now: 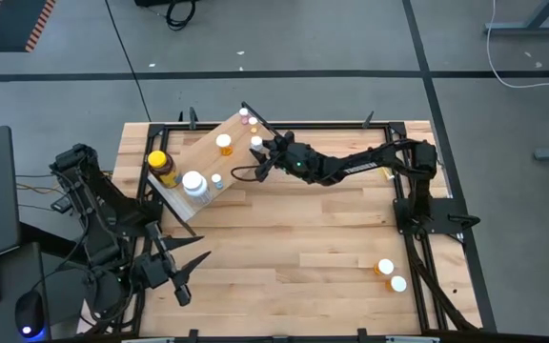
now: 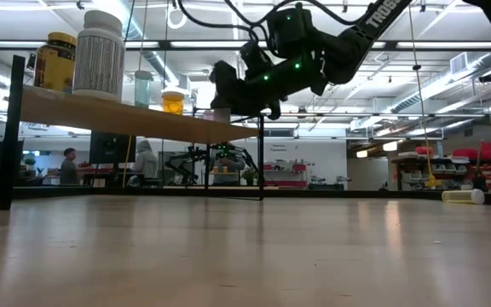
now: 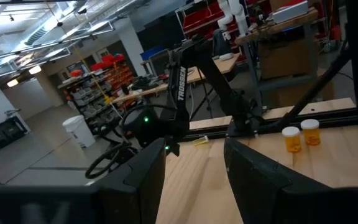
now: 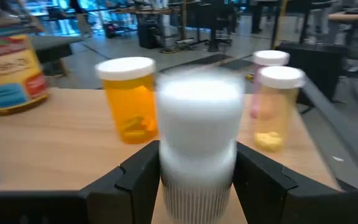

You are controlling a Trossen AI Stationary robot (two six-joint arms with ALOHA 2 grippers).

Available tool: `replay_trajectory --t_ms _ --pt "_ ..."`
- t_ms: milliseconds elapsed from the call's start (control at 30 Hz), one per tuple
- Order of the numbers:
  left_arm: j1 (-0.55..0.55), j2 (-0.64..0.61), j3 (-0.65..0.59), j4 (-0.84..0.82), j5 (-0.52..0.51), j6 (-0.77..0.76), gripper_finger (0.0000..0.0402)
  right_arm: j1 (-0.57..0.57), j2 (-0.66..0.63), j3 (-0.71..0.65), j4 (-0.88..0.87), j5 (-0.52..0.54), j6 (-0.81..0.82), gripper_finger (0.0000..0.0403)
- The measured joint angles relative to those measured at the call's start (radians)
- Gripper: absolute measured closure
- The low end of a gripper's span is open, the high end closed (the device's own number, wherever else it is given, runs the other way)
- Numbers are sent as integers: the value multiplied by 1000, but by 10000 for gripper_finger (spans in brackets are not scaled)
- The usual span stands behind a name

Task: Pick and place medicine bottles onto shelf by color
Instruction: Adjust the small white pill bottle on the shelf, then put the top orange pill bottle on the shelf

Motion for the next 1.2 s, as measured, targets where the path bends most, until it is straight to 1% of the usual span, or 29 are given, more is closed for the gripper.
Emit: replay_trajectory --t_ms 400,633,733,833,933,1067,1200 --pt "-1 0 0 2 0 0 230 -26 0 0 -7 10 36 208" --pt "0 0 0 1 0 -2 230 -15 -20 0 -13 11 4 208" --pt "0 0 0 1 0 -2 230 1 -47 0 -21 17 -43 204" --pt "0 0 0 1 0 -2 230 21 -78 0 -56 53 -89 192" --pt "0 0 0 1 0 -2 230 42 -116 0 -113 93 -104 171" --pt "0 0 1 1 0 -2 230 82 -171 0 -231 128 -104 142" --pt "0 0 1 1 0 -4 230 147 -237 0 -396 134 -54 123"
